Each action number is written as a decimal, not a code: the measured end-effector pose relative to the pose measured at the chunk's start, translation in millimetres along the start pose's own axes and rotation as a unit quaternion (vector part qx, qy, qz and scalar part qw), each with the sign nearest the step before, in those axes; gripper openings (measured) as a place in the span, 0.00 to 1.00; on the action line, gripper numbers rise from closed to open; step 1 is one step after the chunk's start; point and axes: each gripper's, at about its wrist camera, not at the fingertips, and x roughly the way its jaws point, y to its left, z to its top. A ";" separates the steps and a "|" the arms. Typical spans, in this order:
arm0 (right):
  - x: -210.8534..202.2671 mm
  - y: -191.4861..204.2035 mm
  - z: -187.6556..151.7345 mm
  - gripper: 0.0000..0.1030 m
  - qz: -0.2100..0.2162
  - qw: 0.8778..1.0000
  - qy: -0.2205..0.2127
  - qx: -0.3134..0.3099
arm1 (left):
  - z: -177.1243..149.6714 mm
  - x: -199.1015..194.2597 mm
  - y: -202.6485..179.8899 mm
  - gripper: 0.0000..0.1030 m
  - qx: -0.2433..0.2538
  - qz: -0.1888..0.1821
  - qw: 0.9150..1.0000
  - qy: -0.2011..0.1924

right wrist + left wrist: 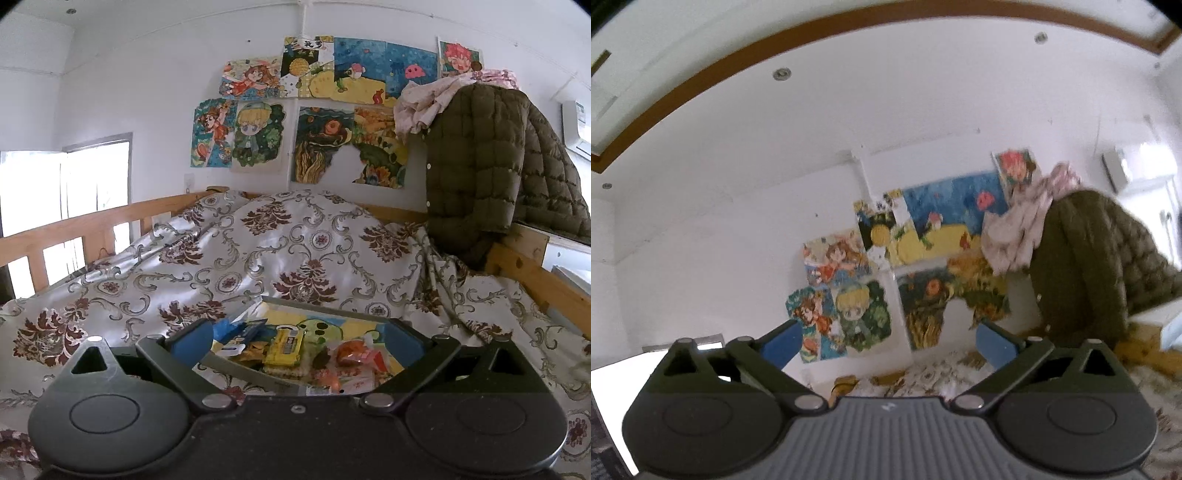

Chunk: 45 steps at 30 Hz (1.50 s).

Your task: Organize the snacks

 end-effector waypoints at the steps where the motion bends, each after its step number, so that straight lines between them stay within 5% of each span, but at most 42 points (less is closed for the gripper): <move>1: -2.9 2.5 -0.6 0.96 0.002 1.000 0.001 0.001 | 6.9 -8.9 7.2 0.99 -0.007 -0.009 1.000 0.000; 7: -12.8 25.5 -1.0 0.96 0.022 1.000 0.002 -0.006 | 6.7 -48.0 44.7 1.00 -0.049 -0.057 0.997 0.020; 18: -34.0 36.0 17.1 0.97 0.013 0.999 -0.026 0.028 | -90.1 -35.6 20.5 1.00 -0.056 -0.100 0.991 0.067; 29: -86.0 30.1 44.8 0.99 0.003 0.995 -0.063 0.077 | -199.5 -51.8 -0.3 0.99 -0.139 -0.089 0.982 0.089; 36: -96.2 31.7 24.0 0.99 -0.017 0.995 -0.042 0.088 | -276.2 -61.9 -15.9 0.99 -0.180 -0.073 0.971 0.142; 45: -97.9 36.9 -14.1 0.99 -0.047 0.994 -0.009 0.097 | -345.6 -88.4 -49.9 0.99 -0.157 -0.065 0.969 0.178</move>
